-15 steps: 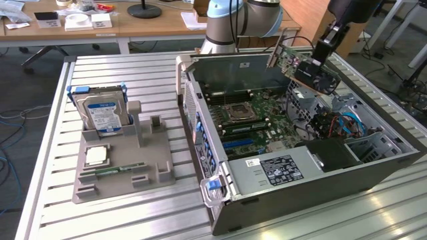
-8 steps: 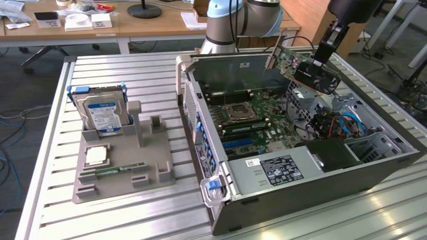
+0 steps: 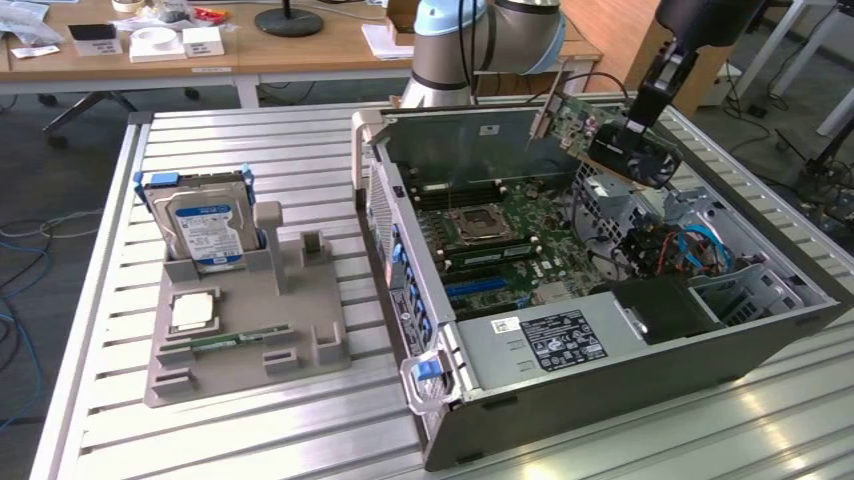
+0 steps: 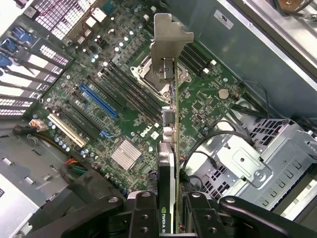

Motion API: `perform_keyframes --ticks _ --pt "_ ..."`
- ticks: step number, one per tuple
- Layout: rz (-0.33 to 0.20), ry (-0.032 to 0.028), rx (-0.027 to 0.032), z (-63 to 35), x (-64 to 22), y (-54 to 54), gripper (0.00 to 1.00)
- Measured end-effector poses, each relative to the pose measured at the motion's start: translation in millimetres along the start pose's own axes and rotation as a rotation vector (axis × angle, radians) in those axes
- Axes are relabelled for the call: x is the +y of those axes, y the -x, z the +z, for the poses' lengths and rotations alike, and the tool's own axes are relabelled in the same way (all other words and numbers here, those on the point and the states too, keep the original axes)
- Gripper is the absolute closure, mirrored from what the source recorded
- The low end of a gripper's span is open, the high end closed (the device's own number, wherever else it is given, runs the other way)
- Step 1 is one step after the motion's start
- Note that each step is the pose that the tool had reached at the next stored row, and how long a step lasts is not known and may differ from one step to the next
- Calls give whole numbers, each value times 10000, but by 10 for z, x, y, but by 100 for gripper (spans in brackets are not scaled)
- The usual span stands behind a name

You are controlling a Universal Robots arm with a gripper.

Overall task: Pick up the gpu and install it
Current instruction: 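Insert the gpu into the slot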

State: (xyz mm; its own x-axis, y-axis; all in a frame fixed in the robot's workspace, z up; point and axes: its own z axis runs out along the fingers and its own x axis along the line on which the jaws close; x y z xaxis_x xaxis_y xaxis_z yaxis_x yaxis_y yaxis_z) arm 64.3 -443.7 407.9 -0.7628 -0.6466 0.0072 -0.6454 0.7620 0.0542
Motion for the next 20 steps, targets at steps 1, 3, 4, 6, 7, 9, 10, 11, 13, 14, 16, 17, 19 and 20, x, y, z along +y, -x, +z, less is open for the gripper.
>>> perform_keyframes --ticks 1,3,4,6,7,9,10,11,13,14,16,17,19,20 --pt "-114 0 6 0 0 0 73" --pt "-413 -2 22 2 0 0 73" --pt "-587 -5 30 3 0 0 73" --pt "-840 -19 31 7 -1 1 73" --pt "-964 -29 28 10 -1 1 73" --pt "-1266 -43 31 16 -1 1 73" --pt "-1434 -48 35 18 -1 0 73" --pt "-1617 -54 41 20 -1 0 73" --pt "-1953 -61 53 23 -1 0 73" --pt "-2123 -65 60 24 -1 0 73" --pt "-2481 -66 77 26 -1 0 73" --pt "-2672 -67 87 26 -1 0 73" --pt "-3020 -67 102 27 -1 0 73" --pt "-3190 -66 108 28 -2 0 73"
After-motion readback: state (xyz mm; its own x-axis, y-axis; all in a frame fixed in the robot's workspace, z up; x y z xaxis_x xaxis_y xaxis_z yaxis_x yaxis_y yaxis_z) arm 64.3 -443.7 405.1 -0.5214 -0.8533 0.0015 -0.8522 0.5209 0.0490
